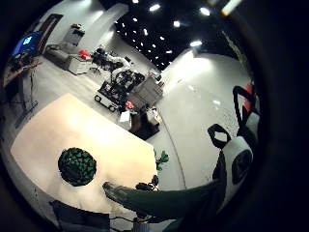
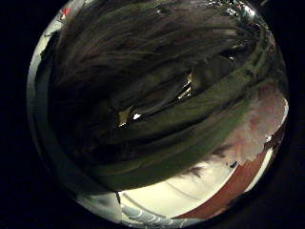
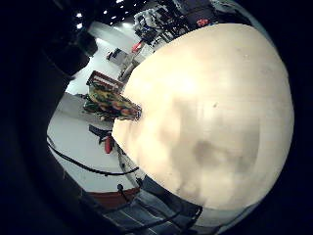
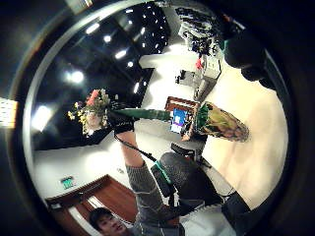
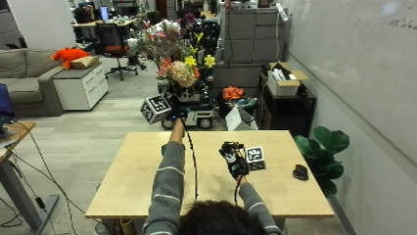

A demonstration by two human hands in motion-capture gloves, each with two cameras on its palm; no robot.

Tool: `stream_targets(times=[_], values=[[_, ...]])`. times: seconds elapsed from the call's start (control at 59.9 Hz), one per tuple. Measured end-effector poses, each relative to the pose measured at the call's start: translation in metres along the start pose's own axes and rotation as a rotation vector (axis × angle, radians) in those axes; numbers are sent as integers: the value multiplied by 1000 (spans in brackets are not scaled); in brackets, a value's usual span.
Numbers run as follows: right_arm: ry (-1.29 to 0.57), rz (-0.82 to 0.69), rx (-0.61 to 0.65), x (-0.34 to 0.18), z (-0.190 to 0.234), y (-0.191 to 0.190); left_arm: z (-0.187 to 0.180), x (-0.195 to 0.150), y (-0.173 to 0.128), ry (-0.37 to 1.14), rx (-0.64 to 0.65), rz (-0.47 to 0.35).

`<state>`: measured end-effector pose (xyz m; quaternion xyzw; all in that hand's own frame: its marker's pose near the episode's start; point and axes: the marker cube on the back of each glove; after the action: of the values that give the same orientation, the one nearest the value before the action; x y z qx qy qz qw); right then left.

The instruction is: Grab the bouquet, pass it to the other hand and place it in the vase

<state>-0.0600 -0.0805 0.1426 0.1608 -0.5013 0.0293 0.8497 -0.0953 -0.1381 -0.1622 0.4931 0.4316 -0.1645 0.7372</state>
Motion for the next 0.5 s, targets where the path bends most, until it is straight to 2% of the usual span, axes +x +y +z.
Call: stream_targets(times=[0.084, 0.167, 0.267, 0.351, 0.501], values=[[-92, -104, -14, -6, 2, -2, 4, -10, -4, -7, -2, -14], [-17, -27, 11, 11, 0, -7, 10, -23, -9, 4, -22, -24], [-79, -168, -9, 9, 3, -10, 11, -40, -15, -14, -17, -27], [-31, -64, 15, 22, 1, -10, 8, -48, -12, -34, -30, -34], [-22, -43, 7, 30, 1, -8, 23, -85, -16, -18, -21, -27]])
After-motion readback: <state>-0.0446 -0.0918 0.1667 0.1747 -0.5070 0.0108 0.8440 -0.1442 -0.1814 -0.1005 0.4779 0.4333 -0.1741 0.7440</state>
